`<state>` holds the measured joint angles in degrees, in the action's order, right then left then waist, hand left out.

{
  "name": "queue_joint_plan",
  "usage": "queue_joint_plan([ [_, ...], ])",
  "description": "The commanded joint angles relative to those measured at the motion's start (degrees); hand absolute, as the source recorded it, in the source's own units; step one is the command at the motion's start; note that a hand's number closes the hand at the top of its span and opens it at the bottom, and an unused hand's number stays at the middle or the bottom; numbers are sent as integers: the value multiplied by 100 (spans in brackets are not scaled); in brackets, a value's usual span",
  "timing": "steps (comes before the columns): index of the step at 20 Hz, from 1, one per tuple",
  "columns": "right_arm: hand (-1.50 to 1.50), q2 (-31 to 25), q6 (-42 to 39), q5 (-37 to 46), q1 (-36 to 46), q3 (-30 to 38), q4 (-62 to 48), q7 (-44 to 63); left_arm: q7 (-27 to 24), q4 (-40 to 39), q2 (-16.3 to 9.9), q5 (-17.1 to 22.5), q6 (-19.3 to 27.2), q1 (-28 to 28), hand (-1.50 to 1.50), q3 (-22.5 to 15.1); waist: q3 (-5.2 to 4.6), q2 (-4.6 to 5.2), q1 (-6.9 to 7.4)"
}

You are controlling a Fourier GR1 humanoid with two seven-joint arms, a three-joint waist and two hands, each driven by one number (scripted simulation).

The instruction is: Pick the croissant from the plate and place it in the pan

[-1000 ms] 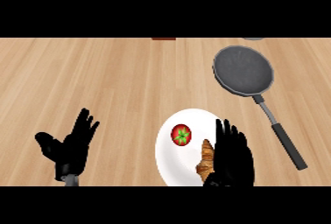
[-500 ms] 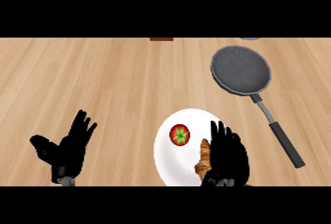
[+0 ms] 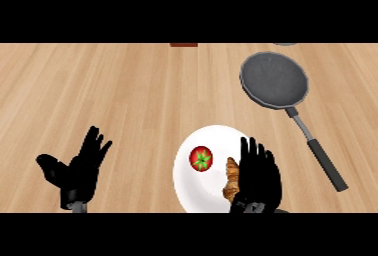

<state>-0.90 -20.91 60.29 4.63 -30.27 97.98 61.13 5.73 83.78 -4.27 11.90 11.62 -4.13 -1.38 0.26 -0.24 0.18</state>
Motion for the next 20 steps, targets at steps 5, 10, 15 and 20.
queue_joint_plan([
  [5,150,87,462,-214,42,-24,-568,354,486,444,258,-350,419,-123,0,-364,-25,22,5],
  [10,150,83,456,422,182,3,-908,-596,337,218,229,-256,276,-96,0,-165,-26,22,2],
  [15,150,-18,408,647,-140,-55,-523,-667,93,-267,198,-153,60,83,0,36,-27,21,-17],
  [20,150,87,277,-8,761,-835,-1267,-2453,107,-335,31,-57,-178,206,0,67,-24,72,137],
])
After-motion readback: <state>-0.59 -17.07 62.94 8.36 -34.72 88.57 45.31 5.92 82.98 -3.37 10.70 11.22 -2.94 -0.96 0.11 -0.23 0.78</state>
